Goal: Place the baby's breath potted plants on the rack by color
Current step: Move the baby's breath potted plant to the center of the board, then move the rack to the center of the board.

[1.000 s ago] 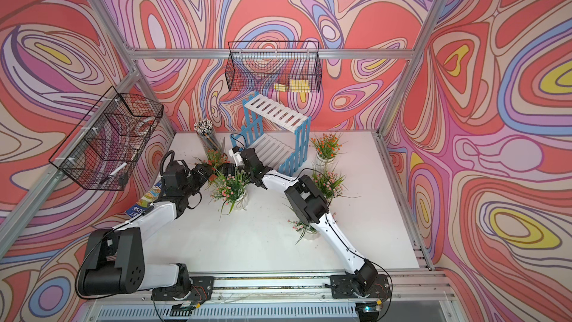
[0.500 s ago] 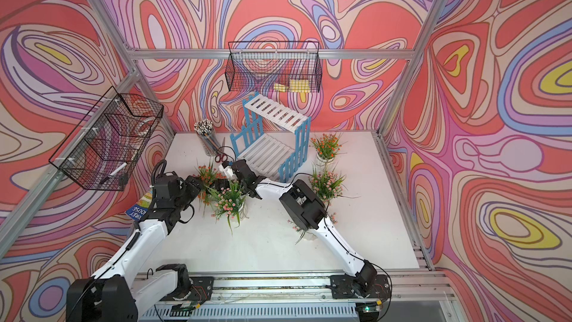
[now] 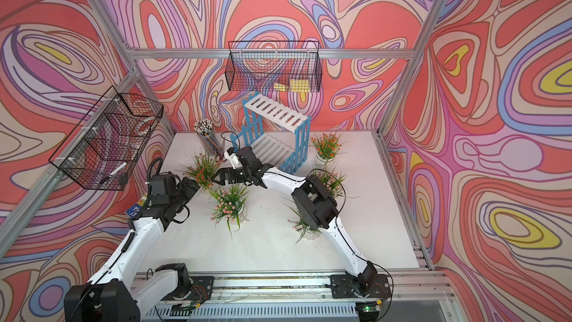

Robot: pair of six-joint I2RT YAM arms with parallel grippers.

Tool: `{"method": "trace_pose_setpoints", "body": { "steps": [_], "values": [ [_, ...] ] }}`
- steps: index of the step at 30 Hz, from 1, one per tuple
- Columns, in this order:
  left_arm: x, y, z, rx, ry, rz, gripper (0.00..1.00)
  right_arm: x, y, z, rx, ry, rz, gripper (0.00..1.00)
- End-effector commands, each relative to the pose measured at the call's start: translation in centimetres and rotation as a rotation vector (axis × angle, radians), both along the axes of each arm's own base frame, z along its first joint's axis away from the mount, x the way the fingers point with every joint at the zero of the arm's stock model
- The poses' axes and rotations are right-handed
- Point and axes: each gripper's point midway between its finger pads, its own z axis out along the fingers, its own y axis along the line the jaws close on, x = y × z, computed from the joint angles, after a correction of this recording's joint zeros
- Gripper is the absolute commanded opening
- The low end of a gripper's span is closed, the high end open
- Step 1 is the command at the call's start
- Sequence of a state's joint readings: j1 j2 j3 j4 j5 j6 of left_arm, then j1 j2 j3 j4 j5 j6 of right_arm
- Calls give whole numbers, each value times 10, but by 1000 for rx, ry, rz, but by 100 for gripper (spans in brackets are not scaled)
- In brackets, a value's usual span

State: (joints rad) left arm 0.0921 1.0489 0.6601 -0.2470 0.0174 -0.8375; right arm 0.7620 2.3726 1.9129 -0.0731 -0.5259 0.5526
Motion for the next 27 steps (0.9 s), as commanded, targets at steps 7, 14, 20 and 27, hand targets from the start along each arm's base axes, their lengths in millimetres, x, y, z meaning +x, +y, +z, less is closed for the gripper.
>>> {"method": "trace_pose_setpoints", "body": {
  "steps": [7, 14, 20, 27],
  "values": [
    [26, -6, 31, 57, 4, -130, 86, 35, -66, 37, -192, -153, -255, 98],
    [48, -32, 55, 51, -115, -299, 84, 43, -105, 34, -256, -221, -433, 98],
    [62, -55, 95, 160, -205, -419, 84, 46, -125, 21, -235, -187, -584, 98],
    [82, -64, 110, 156, -255, -452, 84, 43, -145, 15, -298, -277, -778, 98]
  ]
}}
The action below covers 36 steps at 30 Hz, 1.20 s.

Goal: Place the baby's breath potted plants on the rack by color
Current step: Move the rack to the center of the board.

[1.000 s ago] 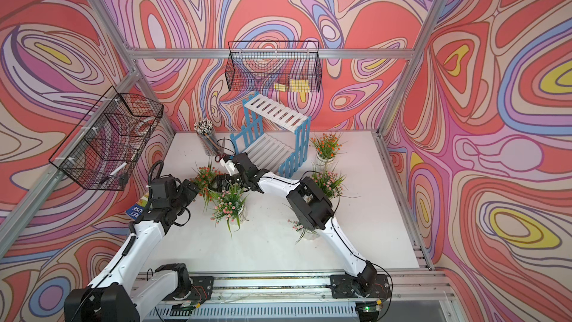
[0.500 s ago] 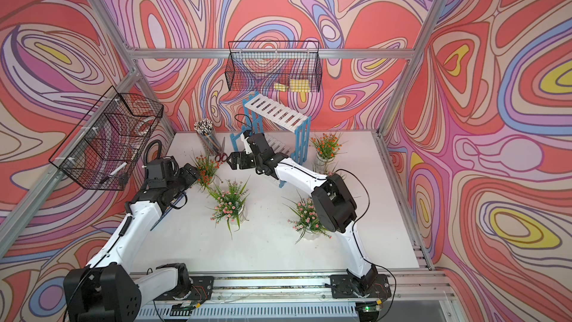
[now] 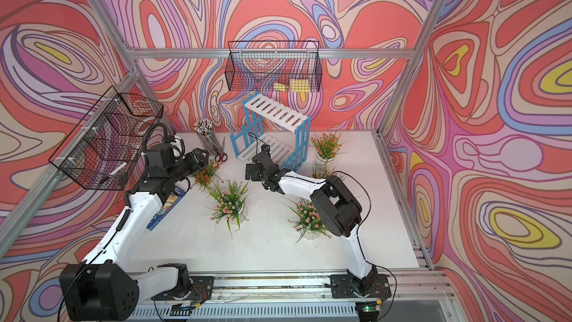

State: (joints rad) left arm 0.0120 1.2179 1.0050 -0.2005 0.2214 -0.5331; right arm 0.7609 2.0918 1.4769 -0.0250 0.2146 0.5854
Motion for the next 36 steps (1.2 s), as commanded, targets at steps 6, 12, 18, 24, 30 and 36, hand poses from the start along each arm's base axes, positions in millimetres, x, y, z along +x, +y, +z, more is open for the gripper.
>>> {"method": "trace_pose_setpoints", "body": {
  "steps": [6, 12, 18, 24, 30, 36],
  "values": [
    [18, -11, -4, -13, -30, -48, 84, 13, -24, 35, -10, -207, -232, 98],
    [21, -12, -4, -6, -46, -53, 84, 12, -37, 38, -56, -252, -274, 98],
    [29, -14, -5, -11, -44, -69, 84, 5, -41, 38, -152, -264, -291, 98],
    [42, -22, -6, 4, -48, -127, 84, -9, -58, 45, -203, -289, -343, 98],
    [65, -53, 2, 26, -118, -336, 84, -17, -57, 45, -186, -273, -301, 98],
    [91, -67, -19, 117, -75, -482, 86, -33, -32, 75, -76, -271, -129, 98]
  ]
}}
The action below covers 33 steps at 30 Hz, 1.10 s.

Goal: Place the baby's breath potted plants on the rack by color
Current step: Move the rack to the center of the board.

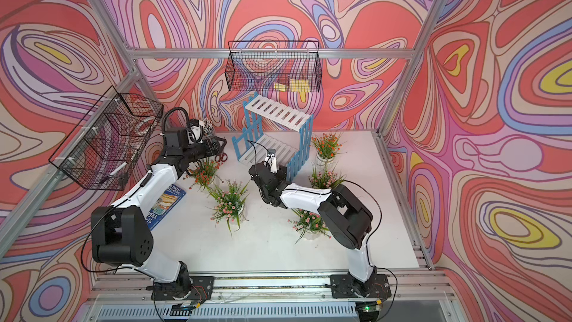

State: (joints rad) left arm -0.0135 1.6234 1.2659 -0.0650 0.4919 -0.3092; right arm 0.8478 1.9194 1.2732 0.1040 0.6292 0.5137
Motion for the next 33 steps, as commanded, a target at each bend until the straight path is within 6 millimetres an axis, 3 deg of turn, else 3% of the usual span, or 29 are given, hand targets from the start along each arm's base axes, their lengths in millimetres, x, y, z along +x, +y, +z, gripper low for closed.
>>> {"method": "trace_pose_setpoints", "body": {
  "steps": [1, 8, 14, 25, 33],
  "values": [
    [6, -13, -8, 74, -17, -131, 86, -15, 19, 33, 75, -17, 141, 98],
    [20, -22, -31, 173, -45, -252, 87, -47, 39, 74, 127, -36, 349, 98],
    [26, -27, -47, 238, -94, -272, 86, -65, 36, 92, 128, -57, 424, 98],
    [60, -36, -59, 260, -120, -250, 80, -83, -4, 100, 18, -45, 377, 97],
    [77, -38, -64, 270, -132, -236, 55, -88, -18, 100, -11, -61, 353, 97]
  ]
}}
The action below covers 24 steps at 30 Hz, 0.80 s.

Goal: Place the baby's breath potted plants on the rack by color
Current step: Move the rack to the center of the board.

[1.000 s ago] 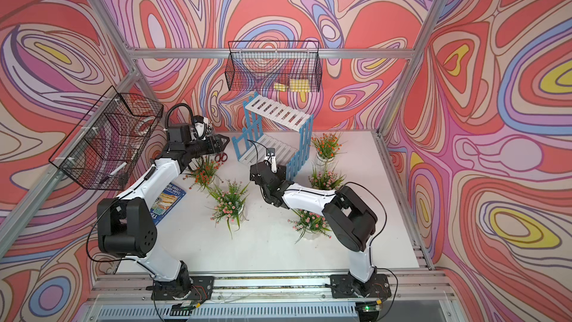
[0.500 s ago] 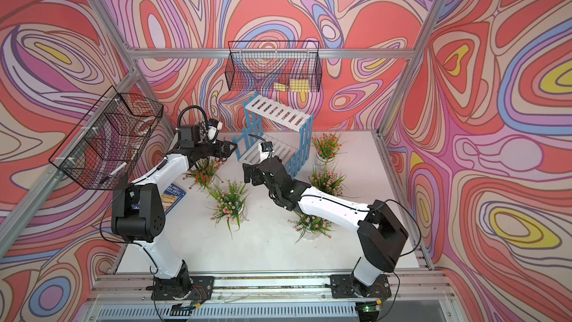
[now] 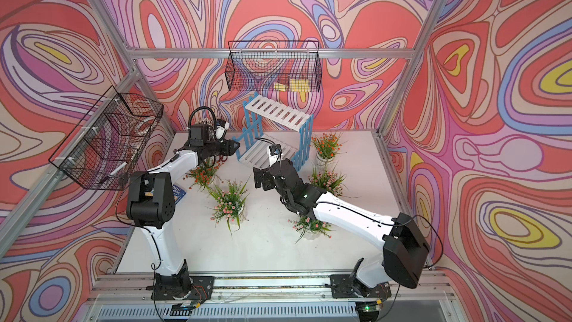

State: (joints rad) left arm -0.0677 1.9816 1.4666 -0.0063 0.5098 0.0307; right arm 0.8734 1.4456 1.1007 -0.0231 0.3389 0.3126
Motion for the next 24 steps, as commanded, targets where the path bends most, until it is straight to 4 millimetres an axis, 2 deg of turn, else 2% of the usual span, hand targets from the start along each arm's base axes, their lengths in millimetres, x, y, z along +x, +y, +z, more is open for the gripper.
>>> {"method": "trace_pose_setpoints", "body": {
  "steps": [1, 3, 5, 9, 14, 24],
  "values": [
    [12, -7, 15, 12, -69, -22, 52, -3, -7, -13, -51, 7, -13, 97],
    [10, -13, 17, 7, -75, -55, 45, -3, -7, -16, -51, 8, -16, 97],
    [7, -20, 17, 1, -75, -86, 43, -3, -7, -19, -54, 11, -17, 97],
    [-1, -29, 13, -7, -60, -136, 29, -3, -8, -24, -62, 17, -22, 97],
    [-9, -30, 8, 0, -50, -146, 17, -3, -10, -23, -59, 10, -29, 97],
    [-27, -27, 11, 0, -49, -132, 14, -3, -15, -23, -54, 3, -44, 97]
  ]
}}
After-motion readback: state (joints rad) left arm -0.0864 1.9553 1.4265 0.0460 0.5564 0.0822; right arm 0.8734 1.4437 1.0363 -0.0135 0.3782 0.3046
